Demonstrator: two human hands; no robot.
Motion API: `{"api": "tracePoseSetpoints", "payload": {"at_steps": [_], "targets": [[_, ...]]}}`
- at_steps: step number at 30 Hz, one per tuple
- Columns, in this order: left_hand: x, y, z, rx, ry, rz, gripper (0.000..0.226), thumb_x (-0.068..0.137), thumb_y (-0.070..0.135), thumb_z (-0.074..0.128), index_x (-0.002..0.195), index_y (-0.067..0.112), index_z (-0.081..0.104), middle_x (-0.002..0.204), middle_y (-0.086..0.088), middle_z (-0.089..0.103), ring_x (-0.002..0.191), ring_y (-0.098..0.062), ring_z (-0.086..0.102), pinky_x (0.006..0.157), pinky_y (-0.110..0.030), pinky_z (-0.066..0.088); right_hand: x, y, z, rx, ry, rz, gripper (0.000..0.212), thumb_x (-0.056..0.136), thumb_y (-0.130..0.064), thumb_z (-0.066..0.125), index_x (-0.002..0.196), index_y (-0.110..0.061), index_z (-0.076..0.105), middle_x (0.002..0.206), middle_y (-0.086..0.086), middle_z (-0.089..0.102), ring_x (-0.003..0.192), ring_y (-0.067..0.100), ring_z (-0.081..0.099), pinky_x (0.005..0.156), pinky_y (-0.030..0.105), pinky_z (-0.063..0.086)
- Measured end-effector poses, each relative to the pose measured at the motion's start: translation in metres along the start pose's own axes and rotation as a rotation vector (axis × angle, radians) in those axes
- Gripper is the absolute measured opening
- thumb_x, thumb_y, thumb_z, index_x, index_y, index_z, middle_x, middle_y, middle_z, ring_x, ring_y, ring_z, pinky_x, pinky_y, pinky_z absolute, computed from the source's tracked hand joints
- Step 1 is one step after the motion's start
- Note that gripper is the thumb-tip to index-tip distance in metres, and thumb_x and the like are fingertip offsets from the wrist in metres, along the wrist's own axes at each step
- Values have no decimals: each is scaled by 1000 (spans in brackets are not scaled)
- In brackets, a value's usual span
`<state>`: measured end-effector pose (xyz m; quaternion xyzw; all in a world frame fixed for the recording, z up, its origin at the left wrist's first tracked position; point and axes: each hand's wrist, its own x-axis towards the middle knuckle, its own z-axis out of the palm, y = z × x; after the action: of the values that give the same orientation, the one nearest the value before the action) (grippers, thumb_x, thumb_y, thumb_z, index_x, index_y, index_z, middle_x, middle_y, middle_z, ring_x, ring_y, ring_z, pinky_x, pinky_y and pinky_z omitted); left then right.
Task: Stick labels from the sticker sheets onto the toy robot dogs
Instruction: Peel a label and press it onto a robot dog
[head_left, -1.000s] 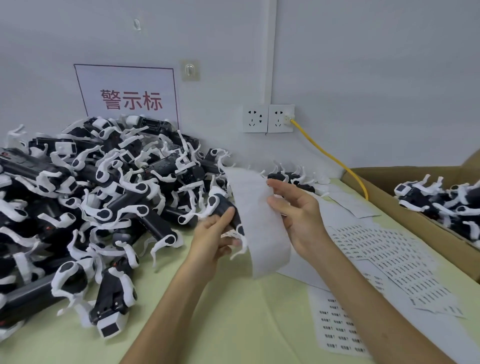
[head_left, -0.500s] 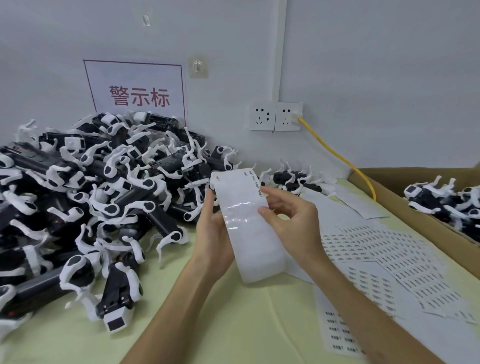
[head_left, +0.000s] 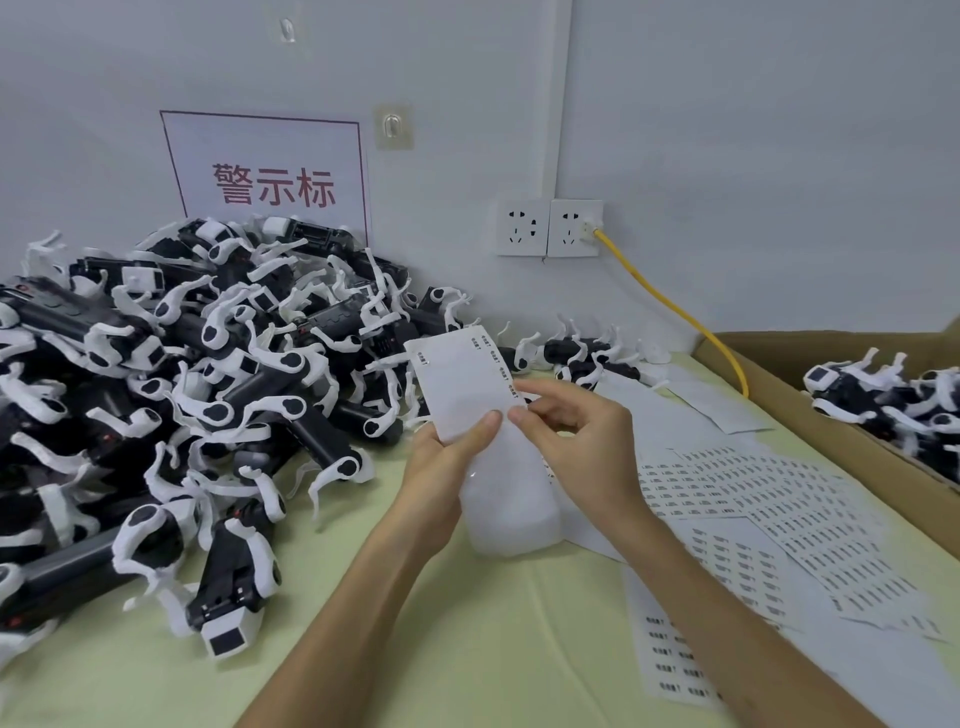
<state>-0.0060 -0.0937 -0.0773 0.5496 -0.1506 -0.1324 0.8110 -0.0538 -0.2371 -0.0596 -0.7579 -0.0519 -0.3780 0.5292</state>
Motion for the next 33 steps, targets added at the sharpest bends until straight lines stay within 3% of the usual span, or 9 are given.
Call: {"api": "tracePoseSetpoints", "payload": {"at_steps": [5, 10, 16, 19, 22, 26, 30, 33], "targets": [[1, -3, 1, 18, 27, -19, 38, 96, 14, 69, 129, -3, 63, 119, -19, 74, 115, -34, 71, 108, -54, 50, 1, 1, -2, -59, 1, -25, 30, 83, -5, 82, 91, -33, 76, 72, -4, 74, 71, 11, 72, 71, 23, 56], [1, -4, 2, 62, 41, -26, 38, 96, 16, 69, 128, -3, 63, 116, -19, 75, 114, -37, 71, 104, -53, 53, 4, 5, -3, -114, 3, -38, 12, 83, -4, 82, 92, -12, 80, 74, -1, 76, 68, 8, 70, 69, 18, 54], [3, -6, 3, 100, 61, -18, 35, 98, 17, 68, 125, -4, 64, 116, -21, 75, 112, -38, 71, 101, -52, 54, 5, 8, -4, -119, -18, -62, 10, 86, -3, 78, 85, -13, 79, 69, 0, 73, 63, 16, 67, 64, 25, 54], [3, -6, 2, 119, 50, -11, 27, 100, 14, 65, 121, -3, 69, 112, -20, 76, 109, -38, 72, 95, -46, 56, 5, 10, -5, -119, -25, -68, 17, 88, -3, 75, 82, -18, 77, 66, -7, 70, 58, 11, 63, 62, 23, 52], [3, -6, 2, 125, 39, -8, 24, 100, 14, 64, 119, 0, 70, 109, -18, 77, 105, -36, 74, 92, -44, 57, 7, 10, -6, -85, -45, -29, 24, 89, -4, 74, 80, -25, 75, 63, -10, 68, 52, 6, 58, 60, 22, 49], [3, -5, 3, 137, 32, -11, 21, 101, 14, 64, 118, 4, 71, 109, -16, 78, 106, -36, 74, 95, -47, 56, 10, 9, -9, 22, -82, 59, 18, 91, -2, 71, 82, -17, 77, 60, 5, 68, 47, 20, 57, 54, 29, 49], [3, -6, 3, 148, 9, -13, 22, 102, 12, 62, 120, 3, 70, 112, -17, 77, 109, -38, 72, 98, -51, 55, 12, 9, -12, 145, -100, 151, 18, 90, 1, 69, 79, -11, 77, 54, -3, 62, 42, 8, 50, 49, 15, 41], [3, -6, 3, 151, -2, -7, 24, 101, 12, 62, 121, 2, 70, 113, -17, 77, 109, -37, 72, 97, -48, 55, 15, 9, -13, 216, -62, 213, 15, 91, -3, 70, 80, -11, 77, 52, 2, 56, 41, 10, 44, 48, 16, 39]]}}
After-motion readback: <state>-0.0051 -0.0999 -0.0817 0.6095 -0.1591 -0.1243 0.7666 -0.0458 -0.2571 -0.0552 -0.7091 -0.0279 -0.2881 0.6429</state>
